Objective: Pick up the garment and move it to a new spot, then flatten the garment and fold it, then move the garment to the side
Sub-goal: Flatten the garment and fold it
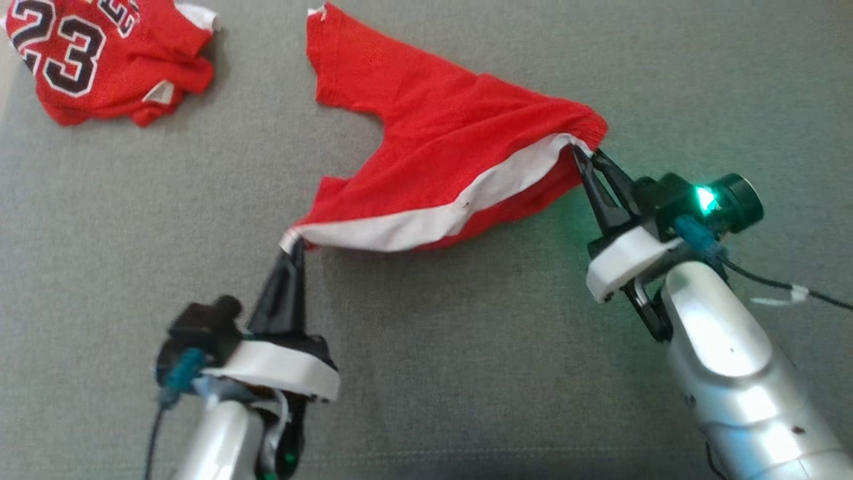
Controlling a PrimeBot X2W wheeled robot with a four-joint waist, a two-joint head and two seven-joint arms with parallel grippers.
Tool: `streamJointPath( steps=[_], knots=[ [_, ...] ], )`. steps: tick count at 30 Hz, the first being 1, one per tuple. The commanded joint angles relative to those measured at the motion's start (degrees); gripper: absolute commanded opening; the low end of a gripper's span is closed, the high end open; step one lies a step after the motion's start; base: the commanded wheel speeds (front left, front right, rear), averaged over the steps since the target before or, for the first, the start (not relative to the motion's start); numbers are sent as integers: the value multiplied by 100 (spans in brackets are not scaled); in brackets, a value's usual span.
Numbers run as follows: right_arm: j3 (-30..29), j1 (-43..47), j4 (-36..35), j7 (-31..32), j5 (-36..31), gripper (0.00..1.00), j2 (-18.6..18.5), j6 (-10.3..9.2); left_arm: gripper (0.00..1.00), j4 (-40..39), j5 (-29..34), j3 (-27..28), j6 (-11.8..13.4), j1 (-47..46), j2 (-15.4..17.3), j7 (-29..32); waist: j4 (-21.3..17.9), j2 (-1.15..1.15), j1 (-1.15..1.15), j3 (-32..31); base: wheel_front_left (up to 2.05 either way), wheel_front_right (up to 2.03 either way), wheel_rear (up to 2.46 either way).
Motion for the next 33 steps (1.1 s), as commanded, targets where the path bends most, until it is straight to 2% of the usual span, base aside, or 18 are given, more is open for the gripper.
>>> streamJointPath(
  steps=[1,4,9,14,19,20,23,28,33],
  knots=[
    [98,99,-315,-53,145,0,-57,-5,0,-348,71,302,5,-239,6,-70,-76,0,0,-147,0,0,0],
    [122,203,-580,-54,431,0,-113,-5,0,-604,164,484,-41,-268,6,-70,-138,0,0,-304,0,0,0],
    [273,457,-1332,-54,971,0,-500,-5,0,-1362,447,873,-182,-318,81,-70,-334,0,0,-822,0,0,0],
    [528,670,-2091,14,1421,0,-951,-5,0,-2079,725,1059,-280,-294,297,-70,-534,0,0,-1341,0,0,0],
    [506,800,-3272,427,1701,0,-1411,-5,0,-2891,977,1091,-371,-484,625,22,-657,0,0,-1542,0,0,0],
    [434,844,-3749,649,1734,0,-1614,-5,0,-3206,1055,1082,-439,-691,761,185,-670,0,0,-1557,0,0,0],
    [314,902,-4363,1002,1809,0,-1814,-5,0,-3489,1129,1056,-558,-1077,933,481,-678,0,0,-1517,0,0,0],
    [286,710,-4733,1388,1890,0,-1957,-5,0,-3226,1014,1069,-735,-1782,1105,768,-699,0,0,-1233,0,0,0],
    [645,-139,-4089,1377,1928,0,-1872,-5,0,-2227,978,987,-909,-2807,1351,939,-704,0,0,-567,0,0,0]
  ],
)
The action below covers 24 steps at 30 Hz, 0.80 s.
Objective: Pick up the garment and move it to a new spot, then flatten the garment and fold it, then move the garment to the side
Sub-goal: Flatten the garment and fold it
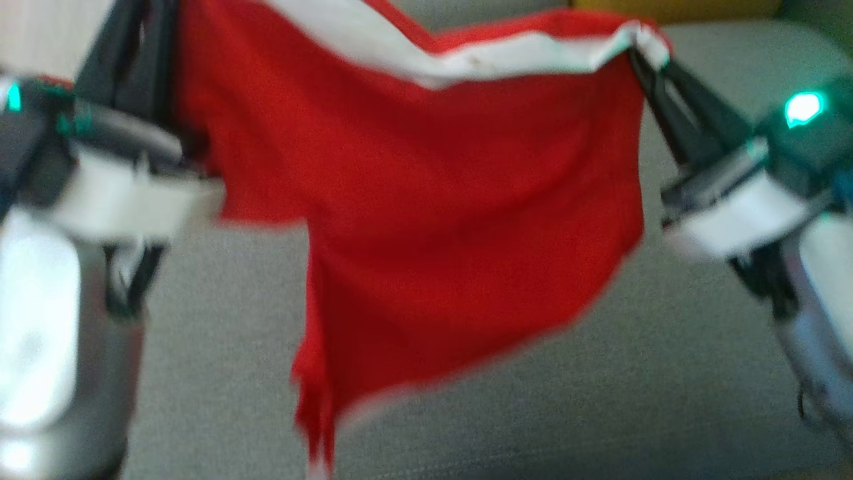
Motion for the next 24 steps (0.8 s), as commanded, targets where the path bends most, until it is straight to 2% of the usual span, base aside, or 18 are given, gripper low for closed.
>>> streamJointPath(
  steps=[1,6,9,12,15,19,24],
  knots=[
    [113,-673,153,-85,32,0,77,-5,0,159,84,144,-53,-781,316,13,3,0,0,528,0,0,0],
    [438,-2234,1673,-591,-191,0,565,-5,0,1513,254,-50,-119,-2420,362,-208,96,0,0,1256,0,0,0],
    [380,-3119,2661,-973,-361,0,952,-5,0,2196,405,-116,-97,-3379,275,-510,158,0,0,1609,0,0,0],
    [206,-3740,3581,-1252,-610,0,1267,-5,0,2732,473,-241,-73,-3944,79,-756,280,0,0,1879,0,0,0],
    [125,-4026,4327,-1388,-883,0,1481,-5,0,3191,415,-315,-23,-4019,-153,-896,428,0,0,2100,0,0,0],
    [149,-4121,4858,-1436,-1092,0,1601,-5,0,3533,342,-390,-19,-3818,-315,-960,562,0,0,2383,0,0,0],
    [316,-3723,4892,-1446,-1093,0,1685,-5,0,3593,135,-321,-21,-3162,-438,-989,649,0,0,2673,0,0,0]
  ],
)
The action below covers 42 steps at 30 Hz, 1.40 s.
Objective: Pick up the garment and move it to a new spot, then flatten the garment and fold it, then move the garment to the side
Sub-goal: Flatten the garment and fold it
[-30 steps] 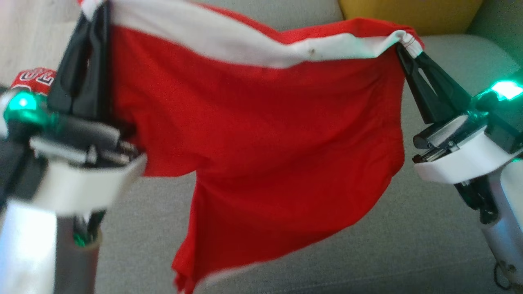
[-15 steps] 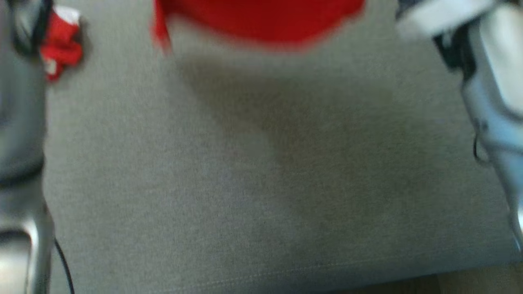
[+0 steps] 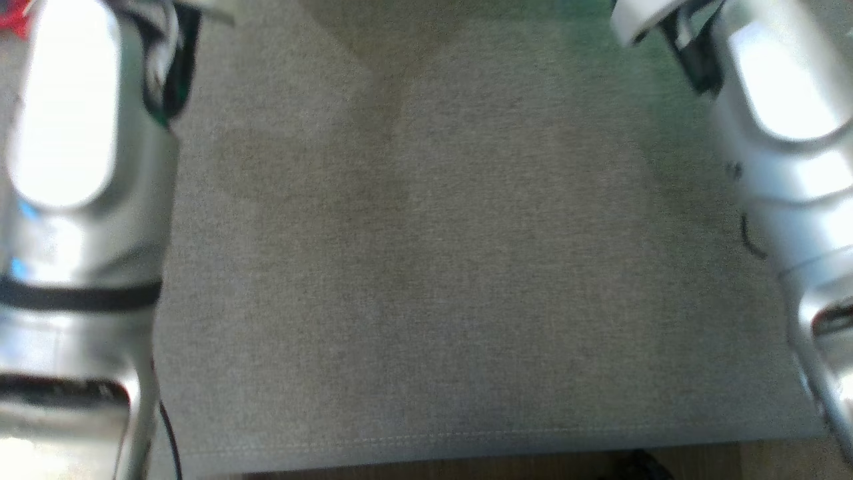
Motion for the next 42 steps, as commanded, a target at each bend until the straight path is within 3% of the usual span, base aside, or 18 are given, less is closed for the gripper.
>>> streamJointPath(
  steps=[1,11,20,30,35,42],
  knots=[
    [30,216,-206,-48,59,0,74,-5,0,-307,-35,170,-2,-49,178,-26,88,0,-2,118,0,0,0],
    [553,1613,-1444,-49,1044,0,-412,-5,0,-1730,-435,550,-117,1885,164,-28,-90,0,-2,-245,0,0,0],
    [681,3108,-2278,-50,1529,0,-791,-5,0,-3041,-422,412,-161,3887,95,-29,-116,0,-2,-1238,0,0,0],
    [1,5313,-3555,-50,1759,0,-1185,-5,0,-4379,-340,219,-20,6207,-69,-29,-77,0,-2,-2214,0,0,0],
    [-342,6355,-4379,41,1714,0,-1449,-5,0,-5023,-249,-12,101,7023,-165,-29,-124,0,-2,-2306,0,0,0],
    [-471,6891,-5069,439,1691,0,-1529,-5,0,-4962,-419,-96,84,7361,-126,4,-332,0,-2,-2112,0,0,0]
  ],
)
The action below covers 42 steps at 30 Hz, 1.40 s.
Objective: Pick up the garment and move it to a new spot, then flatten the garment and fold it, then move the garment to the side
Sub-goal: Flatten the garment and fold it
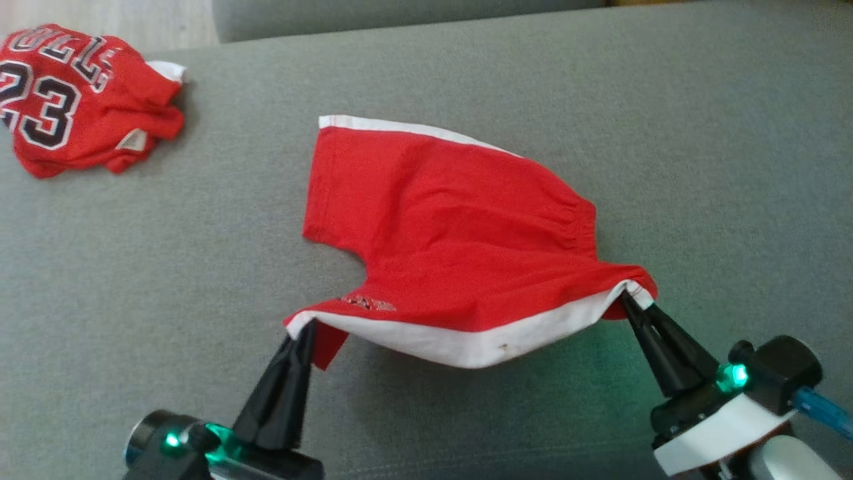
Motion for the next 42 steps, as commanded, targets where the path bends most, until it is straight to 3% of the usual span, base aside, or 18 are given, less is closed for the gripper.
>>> streamJointPath(
  steps=[1,9,20,31,42],
  knots=[
    [51,-99,-159,9,39,0,-62,-5,0,-50,-76,255,23,-213,-10,-3,-68,-1,1,86,0,0,0],
    [436,-687,485,-131,163,0,197,-5,0,1021,-176,632,-87,-1292,264,-24,-226,-1,1,431,0,0,0],
    [487,-1919,1460,-352,60,0,933,-5,0,3128,9,484,-225,-4030,828,-34,-628,-1,1,1386,0,0,0],
    [335,-2687,2083,-472,-125,0,1592,-5,0,4562,151,553,-185,-5381,886,-35,-795,-1,1,1948,0,0,0],
    [225,-2983,2377,-494,-228,0,1827,-5,0,5638,215,577,17,-6094,835,-35,-850,-1,1,2027,0,0,0]
  ],
)
